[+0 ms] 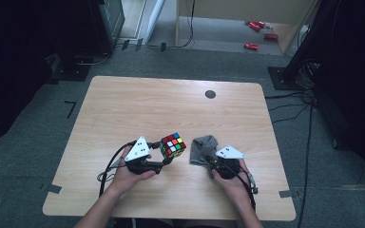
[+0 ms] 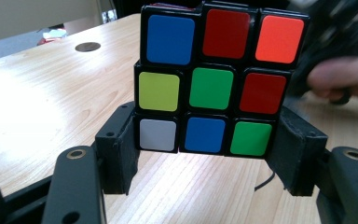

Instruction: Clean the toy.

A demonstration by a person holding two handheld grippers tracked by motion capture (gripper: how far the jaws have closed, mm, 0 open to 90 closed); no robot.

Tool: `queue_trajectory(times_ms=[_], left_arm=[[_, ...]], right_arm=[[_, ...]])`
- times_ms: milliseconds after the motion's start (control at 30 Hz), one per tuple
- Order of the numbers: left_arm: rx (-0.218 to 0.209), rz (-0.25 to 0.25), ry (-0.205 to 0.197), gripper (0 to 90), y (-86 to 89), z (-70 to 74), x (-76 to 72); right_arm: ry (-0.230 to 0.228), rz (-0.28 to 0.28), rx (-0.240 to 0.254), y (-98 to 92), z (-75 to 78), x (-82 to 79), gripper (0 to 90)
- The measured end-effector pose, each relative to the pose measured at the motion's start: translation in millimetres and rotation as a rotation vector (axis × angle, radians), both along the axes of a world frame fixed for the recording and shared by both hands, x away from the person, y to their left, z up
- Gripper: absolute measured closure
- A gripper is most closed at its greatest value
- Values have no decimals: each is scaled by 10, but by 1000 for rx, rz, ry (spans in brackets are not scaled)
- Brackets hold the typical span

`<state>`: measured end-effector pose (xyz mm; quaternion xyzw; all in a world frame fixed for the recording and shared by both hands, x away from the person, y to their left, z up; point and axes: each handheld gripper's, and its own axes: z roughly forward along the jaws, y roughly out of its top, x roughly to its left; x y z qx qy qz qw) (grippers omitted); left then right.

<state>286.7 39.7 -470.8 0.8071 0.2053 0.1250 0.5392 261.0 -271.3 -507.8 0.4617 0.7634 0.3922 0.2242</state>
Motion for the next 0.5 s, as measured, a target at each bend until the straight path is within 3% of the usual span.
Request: queue_trajectory(times_ms=[167, 200, 233, 267, 300, 333, 433, 500], left_arm=[[43, -2, -19, 345, -48, -28, -16], [78, -7, -39, 345, -92, -39, -44], [78, -7, -39, 345, -92, -39, -44], [90, -14, -47, 345, -121, -44, -65], [95, -22, -48, 346, -146, -46, -82], [106, -31, -60, 346, -192, -43, -113], [91, -65, -93, 346, -238, -12, -188], [77, -81, -114, 347, -239, 26, -223]], right_arm=[[-179, 73, 154, 97, 542, -217, 705], [-207, 90, 172, 129, 627, -263, 705], [-253, 126, 201, 192, 756, -343, 705], [-253, 126, 201, 192, 756, -343, 705], [-285, 156, 226, 266, 862, -416, 705], [-310, 220, 270, 382, 962, -503, 703], [-287, 273, 272, 520, 947, -536, 701], [-269, 261, 260, 547, 853, -508, 700]])
